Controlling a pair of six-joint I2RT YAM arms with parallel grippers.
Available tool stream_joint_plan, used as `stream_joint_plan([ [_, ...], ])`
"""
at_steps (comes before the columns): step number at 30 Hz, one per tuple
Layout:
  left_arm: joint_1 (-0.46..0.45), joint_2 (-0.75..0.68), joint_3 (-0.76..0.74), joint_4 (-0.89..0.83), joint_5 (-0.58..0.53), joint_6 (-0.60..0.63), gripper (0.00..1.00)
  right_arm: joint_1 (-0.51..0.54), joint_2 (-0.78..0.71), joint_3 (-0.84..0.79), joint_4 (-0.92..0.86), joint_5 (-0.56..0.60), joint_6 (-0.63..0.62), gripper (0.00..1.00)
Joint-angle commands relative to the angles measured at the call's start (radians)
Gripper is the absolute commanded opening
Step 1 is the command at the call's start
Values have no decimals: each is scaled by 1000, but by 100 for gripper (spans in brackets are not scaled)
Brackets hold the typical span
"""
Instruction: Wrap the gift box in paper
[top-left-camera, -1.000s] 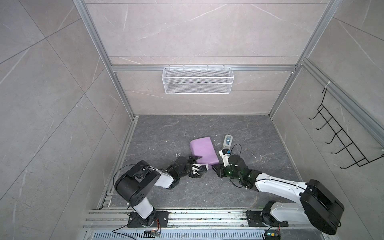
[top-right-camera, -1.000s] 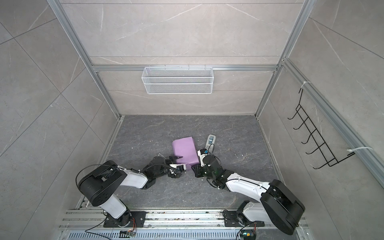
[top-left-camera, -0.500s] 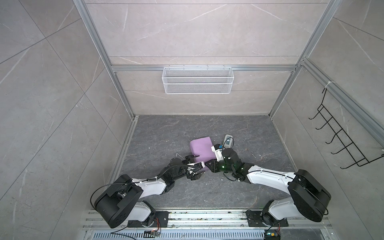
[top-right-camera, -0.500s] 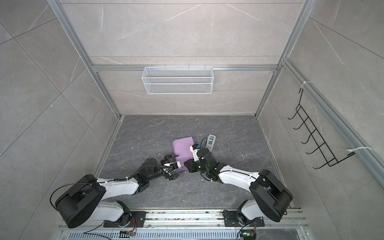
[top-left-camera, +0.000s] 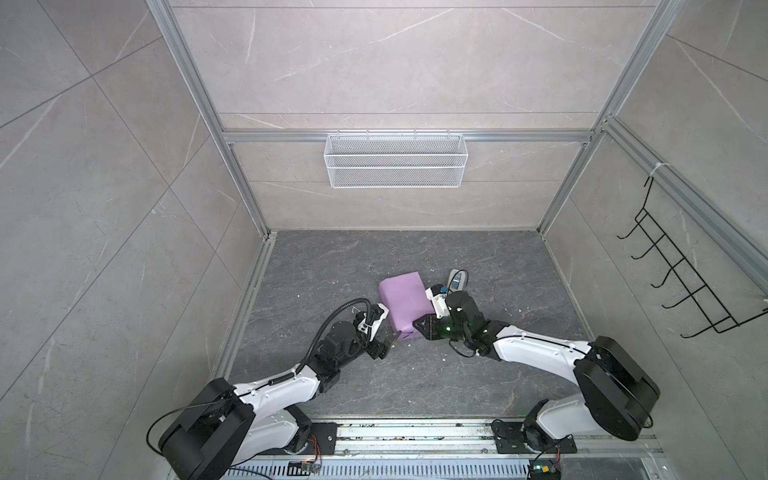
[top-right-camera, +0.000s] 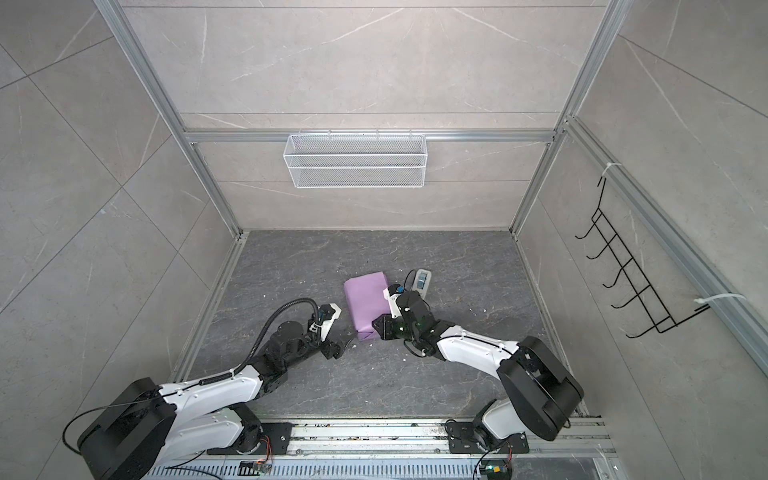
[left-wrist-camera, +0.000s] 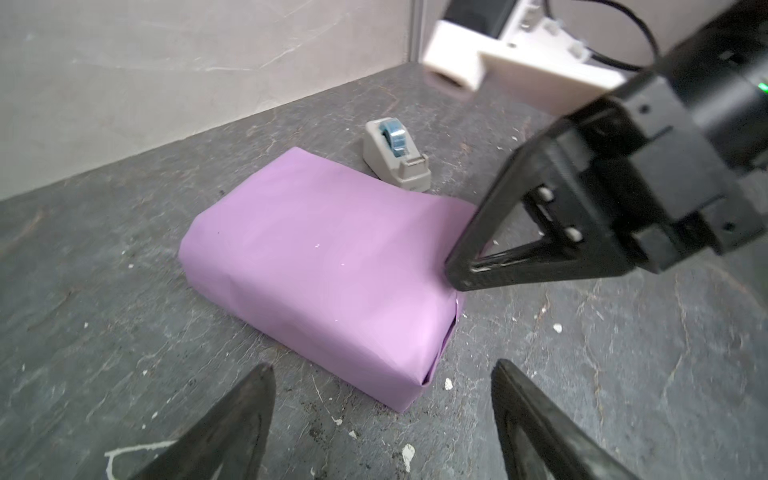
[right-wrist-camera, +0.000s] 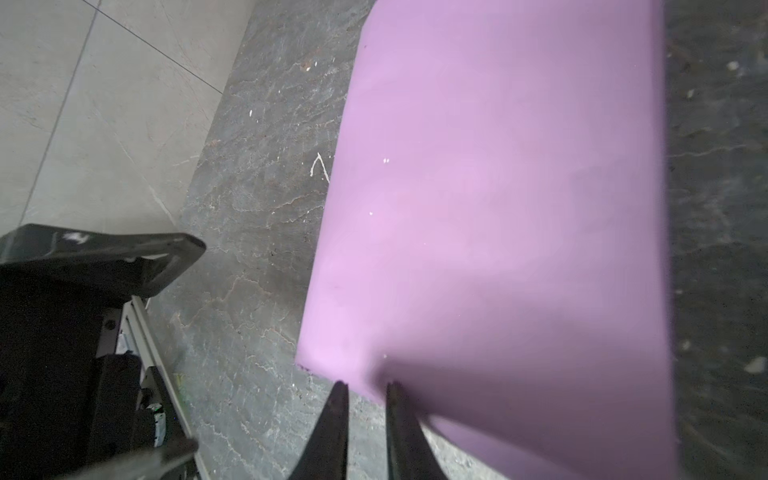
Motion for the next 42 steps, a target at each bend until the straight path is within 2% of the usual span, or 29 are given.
stream_joint_plan([
  [1,15,5,166,-299,-118,-346,82,-60,-108,-19,-56,-40,-3,26],
  [3,33,59,246,-416,-81,-464,82,-107,-122,-19,-98,-28,3,30],
  [5,69,122,295,-461,-12,-583,81,-171,-101,-7,-139,-21,39,35],
  [8,142,221,303,-369,142,-728,78,-230,-15,38,-152,-78,67,41],
  [9,155,255,315,-348,170,-751,77,-230,15,57,-155,-93,65,48],
  [12,158,337,381,-365,214,-750,76,-230,85,91,-111,-141,75,54],
  [16,157,398,411,-348,265,-755,69,-226,134,102,-70,-212,88,52],
  [20,150,413,379,-297,308,-776,63,-211,116,59,-32,-269,113,49],
  [25,141,367,317,-282,362,-807,61,-162,36,-13,-27,-285,150,46],
  [29,138,259,236,-312,369,-843,62,-118,-29,-60,-34,-270,181,45],
  [31,142,183,217,-375,338,-840,64,-121,-70,-60,-93,-232,167,48],
  [35,193,116,250,-463,267,-780,79,-164,-86,-20,-182,-104,120,58],
  [38,246,211,339,-457,314,-741,84,-199,16,38,-151,-101,113,63],
  [42,253,372,454,-433,363,-733,86,-199,149,138,-112,-147,111,72],
])
